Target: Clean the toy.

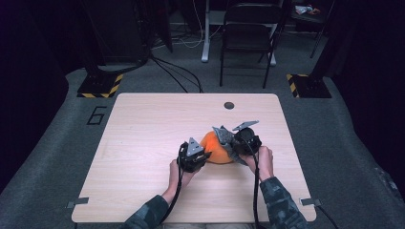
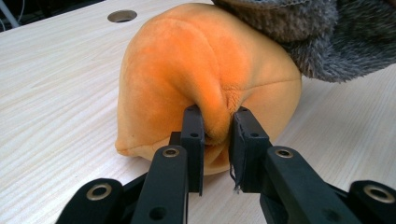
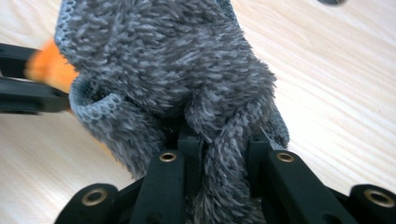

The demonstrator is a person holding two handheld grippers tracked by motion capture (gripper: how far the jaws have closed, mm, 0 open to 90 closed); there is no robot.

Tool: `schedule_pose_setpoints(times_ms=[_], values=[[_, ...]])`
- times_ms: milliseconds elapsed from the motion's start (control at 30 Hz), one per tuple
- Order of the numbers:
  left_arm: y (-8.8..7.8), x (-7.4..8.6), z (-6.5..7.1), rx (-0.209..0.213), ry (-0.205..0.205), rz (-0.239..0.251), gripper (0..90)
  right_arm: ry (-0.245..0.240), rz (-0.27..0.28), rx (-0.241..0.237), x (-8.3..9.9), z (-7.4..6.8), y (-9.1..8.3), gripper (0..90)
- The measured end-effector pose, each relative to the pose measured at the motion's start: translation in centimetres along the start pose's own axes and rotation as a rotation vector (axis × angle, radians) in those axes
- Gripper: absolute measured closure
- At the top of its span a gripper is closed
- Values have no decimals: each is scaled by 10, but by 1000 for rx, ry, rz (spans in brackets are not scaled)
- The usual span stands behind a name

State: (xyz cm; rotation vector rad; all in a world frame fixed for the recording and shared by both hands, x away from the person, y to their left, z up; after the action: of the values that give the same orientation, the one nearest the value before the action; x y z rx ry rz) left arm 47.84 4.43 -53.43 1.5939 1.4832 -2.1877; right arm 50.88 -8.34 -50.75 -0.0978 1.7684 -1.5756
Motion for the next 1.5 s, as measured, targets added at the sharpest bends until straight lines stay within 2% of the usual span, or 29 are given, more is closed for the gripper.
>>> schedule_pose_setpoints(times_ms=[167,267,333,533,567,633,700,733,767,800,833,867,933,967,1000,1033,1067,1100,1200,1233,1267,1333,1433,1500], values=[[0,0,0,5,2,-5,769,52,-37,10,13,19,11,752],[0,0,1,6,2,-5,769,98,-69,1,22,29,22,752],[0,0,0,4,5,-5,769,128,-81,-28,28,33,29,752],[0,-1,0,3,5,-4,767,169,-138,-37,43,42,51,750],[0,-1,0,1,3,-6,767,165,-150,-42,46,43,52,749],[0,-1,-1,-3,-5,-1,766,172,-149,-16,46,49,48,750],[0,-1,-2,-6,-7,3,765,167,-115,14,39,54,33,751],[-1,-1,-2,-2,-5,-2,765,176,-71,16,31,54,19,751],[0,-1,-3,-3,-4,-2,765,166,-27,13,24,53,11,751],[0,0,-3,-2,-6,-4,764,155,21,-6,15,48,-2,751],[0,0,-3,-3,-6,-4,763,137,42,-18,10,42,-7,751],[0,0,-3,-4,-6,-3,763,111,46,-48,5,30,-11,750],[0,-1,-3,-12,-4,0,756,53,-1,-51,5,16,-3,751],[0,0,-3,-10,-3,-5,751,30,-26,-25,7,12,6,752],[0,0,-3,-11,-3,-3,741,30,-25,-3,8,11,13,754],[-1,0,-4,-18,5,-1,717,42,-21,-16,9,10,16,754],[-2,-1,-4,-29,8,3,665,60,-15,-28,9,12,17,754],[-4,-3,-3,-38,20,4,615,54,-17,-31,10,13,16,754],[-8,-8,-2,-103,76,3,432,75,-14,-45,11,16,17,754],[-6,-8,-3,-114,93,-8,405,77,-12,-45,11,16,18,754],[-2,-6,-2,-111,94,-28,396,77,-12,-43,11,16,18,754],[7,0,-4,-99,97,-40,440,75,-12,-45,11,16,18,754],[11,2,-4,-94,107,-30,633,73,-16,-39,11,15,17,754],[9,1,-4,-87,96,-21,715,65,-10,-26,10,15,17,754]])
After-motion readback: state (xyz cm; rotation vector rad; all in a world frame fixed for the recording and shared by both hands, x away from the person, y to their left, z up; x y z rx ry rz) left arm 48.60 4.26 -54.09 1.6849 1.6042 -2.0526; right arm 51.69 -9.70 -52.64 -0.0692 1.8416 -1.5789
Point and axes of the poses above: each handheld gripper's, and its own axes: y roughly forward along the jaws, x roughly out of its underside, z roughly to its right, the point moved 10 cm from there along y, roughly forward along the jaws, and after that the axes turned 11 degrees about -z, right-handed, at the moved point
